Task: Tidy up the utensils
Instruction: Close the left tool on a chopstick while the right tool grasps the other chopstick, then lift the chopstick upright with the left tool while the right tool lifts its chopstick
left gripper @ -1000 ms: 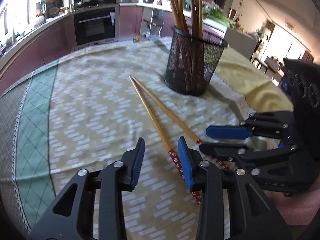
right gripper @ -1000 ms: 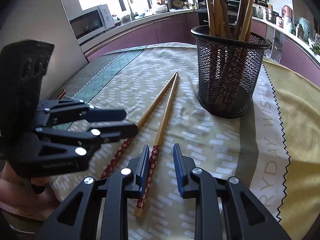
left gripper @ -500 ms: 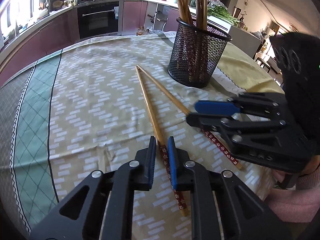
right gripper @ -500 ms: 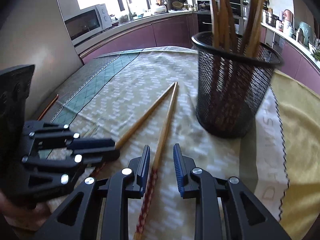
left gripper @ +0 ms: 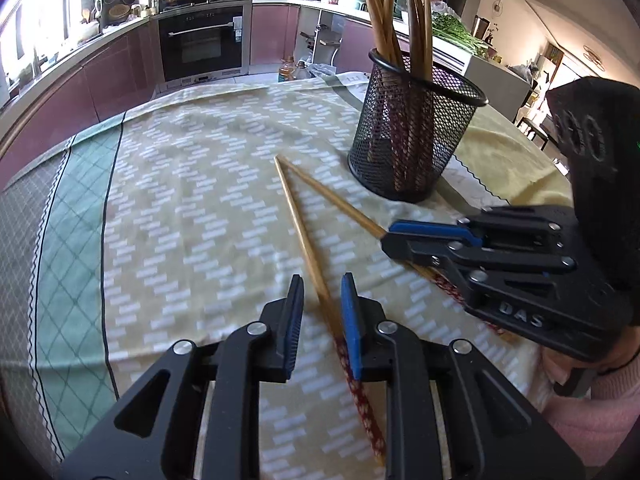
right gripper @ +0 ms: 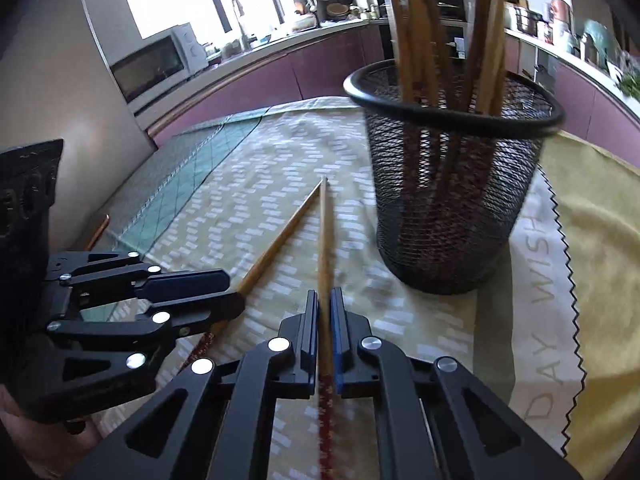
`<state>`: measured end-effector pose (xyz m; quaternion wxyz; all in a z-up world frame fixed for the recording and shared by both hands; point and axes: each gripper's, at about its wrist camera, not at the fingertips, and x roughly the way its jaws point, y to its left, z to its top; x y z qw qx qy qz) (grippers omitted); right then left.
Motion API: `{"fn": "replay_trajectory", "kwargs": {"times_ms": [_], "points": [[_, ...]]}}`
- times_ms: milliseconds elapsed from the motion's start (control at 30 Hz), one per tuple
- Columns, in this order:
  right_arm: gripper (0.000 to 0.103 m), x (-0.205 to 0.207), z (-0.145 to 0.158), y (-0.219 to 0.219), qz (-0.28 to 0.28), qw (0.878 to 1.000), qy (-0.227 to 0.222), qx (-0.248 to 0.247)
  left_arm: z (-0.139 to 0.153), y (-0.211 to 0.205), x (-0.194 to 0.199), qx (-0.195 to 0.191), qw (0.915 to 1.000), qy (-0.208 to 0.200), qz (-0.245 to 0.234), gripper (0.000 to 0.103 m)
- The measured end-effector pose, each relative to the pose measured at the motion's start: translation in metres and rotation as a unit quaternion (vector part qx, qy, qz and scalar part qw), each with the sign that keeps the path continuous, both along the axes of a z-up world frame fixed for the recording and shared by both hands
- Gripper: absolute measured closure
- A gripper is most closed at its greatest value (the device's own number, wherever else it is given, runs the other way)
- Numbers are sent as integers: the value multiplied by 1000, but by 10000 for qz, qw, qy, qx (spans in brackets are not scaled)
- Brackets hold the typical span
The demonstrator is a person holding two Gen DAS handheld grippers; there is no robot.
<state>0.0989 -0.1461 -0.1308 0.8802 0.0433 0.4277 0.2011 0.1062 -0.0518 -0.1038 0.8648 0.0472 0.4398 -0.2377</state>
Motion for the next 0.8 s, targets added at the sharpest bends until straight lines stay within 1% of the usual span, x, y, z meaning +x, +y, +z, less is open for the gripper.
{"fn": "replay_trajectory", "kwargs": {"times_ms": [133, 200, 267, 300, 400, 667, 733, 800], "points": [[98, -4, 3, -6, 53, 9998, -7, 184, -2, -9, 11, 94, 9999, 25, -33, 84], [98, -5, 3, -4, 150, 9997, -12, 179, -4, -12, 13, 134, 9999, 17, -33, 88], [98, -5, 3, -1, 236, 9996, -16, 150, -4, -13, 16, 136, 9999, 12, -23, 89], [98, -4, 3, 1, 274, 9995, -13, 129, -4, -13, 17, 125, 9999, 21, -4, 92], [98, 0, 0, 5, 291, 9996, 13, 58, -5, -13, 19, 104, 9999, 34, 38, 93], [95, 10, -3, 15, 311, 9994, 15, -169, -5, -13, 23, 111, 9999, 68, 36, 92], [95, 13, -3, 18, 318, 9993, 5, -203, -5, -15, 24, 171, 9998, 46, 14, 92], [96, 14, -3, 19, 324, 9993, 8, -198, -5, -19, 26, 216, 9998, 38, -26, 89]]}}
